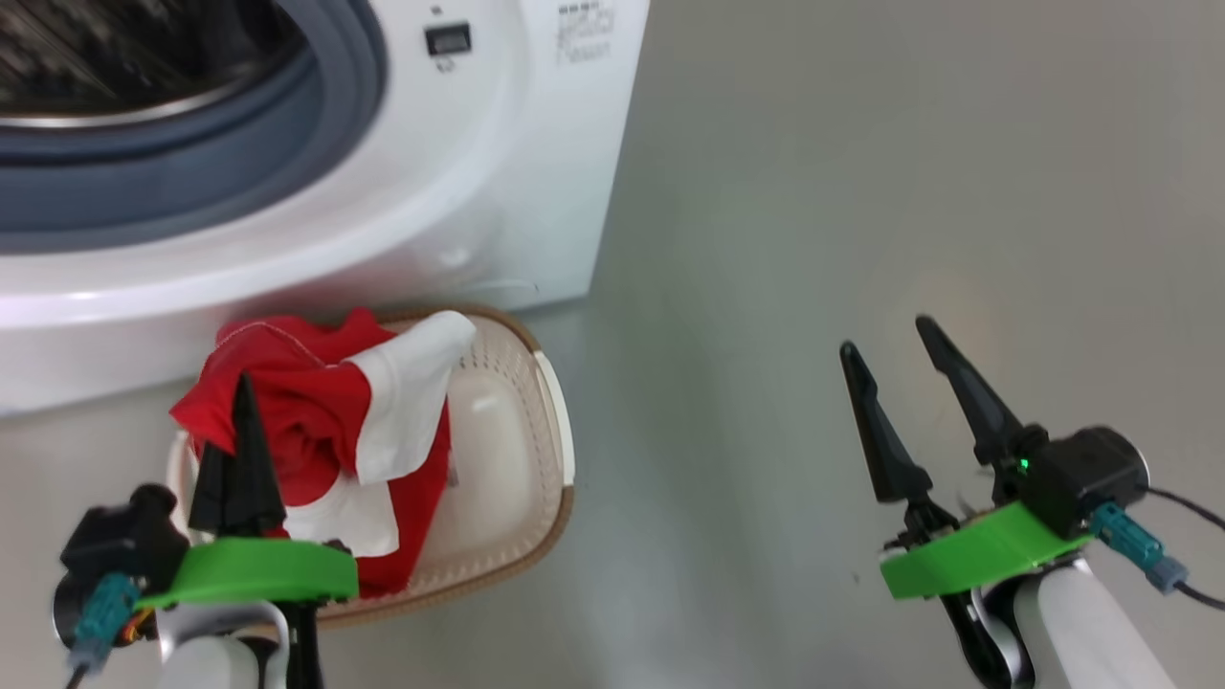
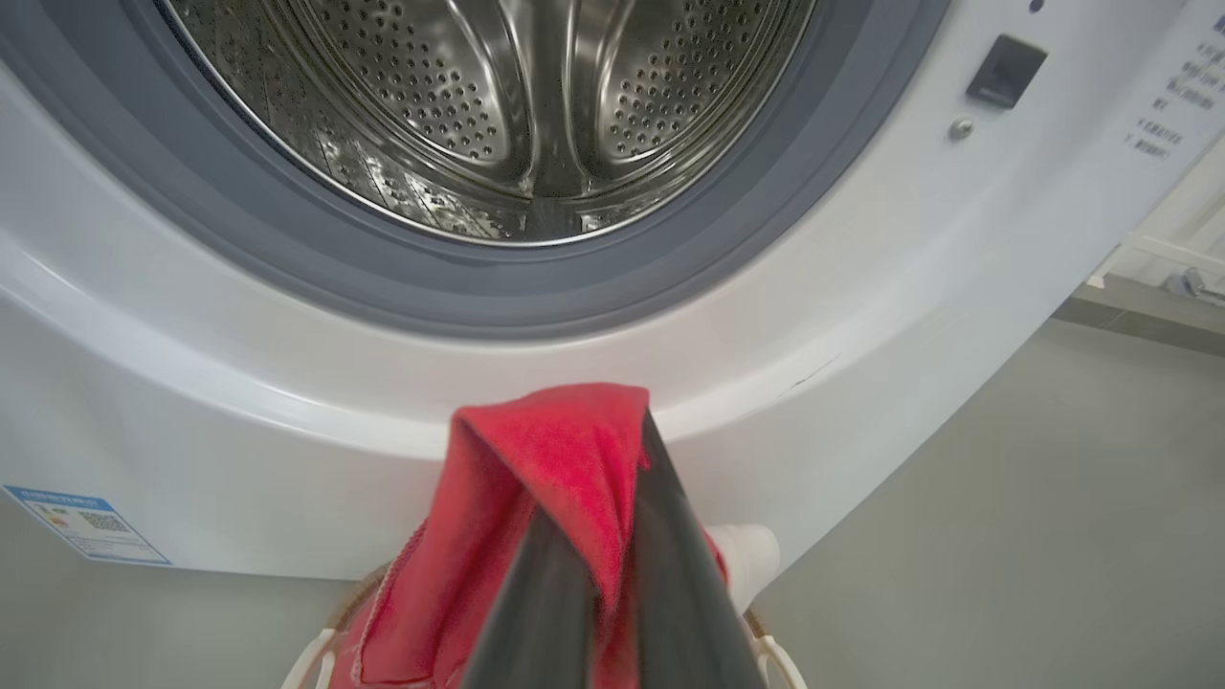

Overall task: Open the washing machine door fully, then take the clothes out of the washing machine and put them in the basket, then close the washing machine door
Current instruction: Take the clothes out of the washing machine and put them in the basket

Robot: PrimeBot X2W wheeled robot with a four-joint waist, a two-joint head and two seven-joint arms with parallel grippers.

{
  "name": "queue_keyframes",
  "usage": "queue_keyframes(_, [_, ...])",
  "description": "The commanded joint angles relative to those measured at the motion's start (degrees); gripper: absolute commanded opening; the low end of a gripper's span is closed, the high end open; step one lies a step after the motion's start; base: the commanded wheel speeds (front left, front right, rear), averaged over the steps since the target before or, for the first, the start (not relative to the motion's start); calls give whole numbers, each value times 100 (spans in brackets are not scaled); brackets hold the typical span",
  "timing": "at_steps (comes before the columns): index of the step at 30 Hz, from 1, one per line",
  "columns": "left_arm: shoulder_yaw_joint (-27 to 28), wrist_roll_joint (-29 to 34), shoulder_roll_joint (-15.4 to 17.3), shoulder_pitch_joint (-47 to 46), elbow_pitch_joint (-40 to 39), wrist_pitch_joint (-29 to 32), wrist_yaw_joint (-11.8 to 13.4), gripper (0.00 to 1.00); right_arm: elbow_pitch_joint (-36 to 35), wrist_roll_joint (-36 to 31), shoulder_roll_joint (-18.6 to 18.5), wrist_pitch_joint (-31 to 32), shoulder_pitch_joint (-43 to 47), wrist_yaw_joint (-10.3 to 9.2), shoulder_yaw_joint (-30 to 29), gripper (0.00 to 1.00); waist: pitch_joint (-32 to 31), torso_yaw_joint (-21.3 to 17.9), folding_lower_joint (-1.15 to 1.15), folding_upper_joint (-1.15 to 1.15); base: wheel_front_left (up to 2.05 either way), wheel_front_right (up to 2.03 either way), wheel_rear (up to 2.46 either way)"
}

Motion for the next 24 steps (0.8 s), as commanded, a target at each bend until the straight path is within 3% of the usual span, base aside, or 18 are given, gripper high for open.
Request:
queue_keyframes(1, [228, 55, 29, -181, 64, -67, -71, 0, -117, 43, -22, -59, -146, 2, 157, 100, 511, -212, 0, 0, 0, 0, 0])
queue_keyframes(17, [349, -75, 23, -1176, 2675, -67, -424, 0, -229, 227, 3, -65, -603, 2, 268, 100, 1281, -516, 0, 0, 0, 0, 0])
queue_keyframes(24, [424, -98, 23, -1385, 3316, -67, -494, 0, -217, 254, 13, -65, -660, 2, 298, 100, 1362, -550, 0, 0, 0, 0, 0])
